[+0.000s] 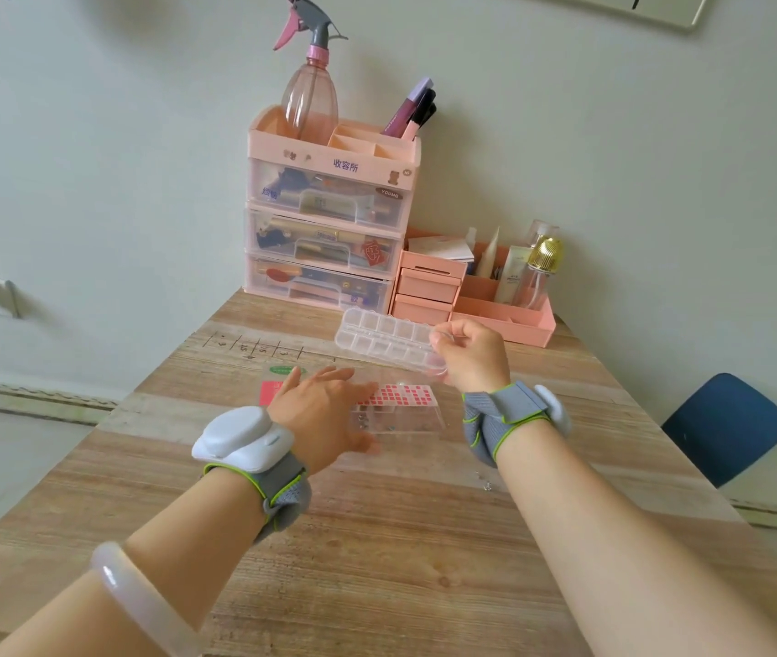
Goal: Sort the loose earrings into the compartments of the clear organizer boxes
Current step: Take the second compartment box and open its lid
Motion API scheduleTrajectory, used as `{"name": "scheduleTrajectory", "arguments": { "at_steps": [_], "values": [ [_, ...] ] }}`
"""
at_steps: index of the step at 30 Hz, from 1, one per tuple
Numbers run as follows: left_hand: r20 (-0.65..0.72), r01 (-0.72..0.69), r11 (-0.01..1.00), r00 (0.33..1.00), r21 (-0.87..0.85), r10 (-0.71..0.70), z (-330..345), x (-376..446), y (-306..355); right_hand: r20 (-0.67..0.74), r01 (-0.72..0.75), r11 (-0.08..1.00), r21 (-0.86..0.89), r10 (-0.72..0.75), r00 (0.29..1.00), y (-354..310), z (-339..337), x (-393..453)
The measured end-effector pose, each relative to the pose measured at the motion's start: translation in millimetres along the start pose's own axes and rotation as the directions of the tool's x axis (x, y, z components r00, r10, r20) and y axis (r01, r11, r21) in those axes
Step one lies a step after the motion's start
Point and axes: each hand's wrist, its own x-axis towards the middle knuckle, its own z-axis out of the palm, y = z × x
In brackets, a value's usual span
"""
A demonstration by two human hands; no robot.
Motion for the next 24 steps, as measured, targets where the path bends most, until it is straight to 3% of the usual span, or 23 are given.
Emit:
{"name": "scheduleTrajectory", "arguments": {
  "at_steps": [7, 12, 14, 17, 20, 24],
  "values": [
    [-0.146, -0.003, 0.999, 0.989, -0.049, -0.004, 1, 8, 3, 0.068, -0.081, 0.988, 0.129, 0.073, 0.995, 2, -8, -13],
    [-0.323, 0.098, 0.946, 0.925, -0.309, -0.202, 0, -1, 5, 0.122, -0.141, 0.959, 0.246, 0.114, 0.986, -11, -15, -30],
    [-0.405, 0.098, 0.941, 0.885, -0.323, -0.231, -2, -5, 5, 0.143, -0.157, 0.957, 0.245, 0.125, 0.982, -14, -19, -37],
    [-0.418, 0.085, 0.906, 0.867, -0.414, -0.272, -4, -12, 10, 0.157, -0.177, 0.955, 0.236, 0.142, 0.977, -18, -21, -48],
    [-0.295, 0.099, 0.759, 0.883, -0.644, -0.365, -5, -17, 21, 0.168, -0.185, 0.950, 0.252, 0.146, 0.975, -20, -20, -59],
    [-0.117, 0.063, 0.348, 0.873, -0.935, -0.474, -8, -23, 31, 0.222, -0.204, 0.943, 0.265, 0.146, 0.964, -25, -21, -71]
  ]
}}
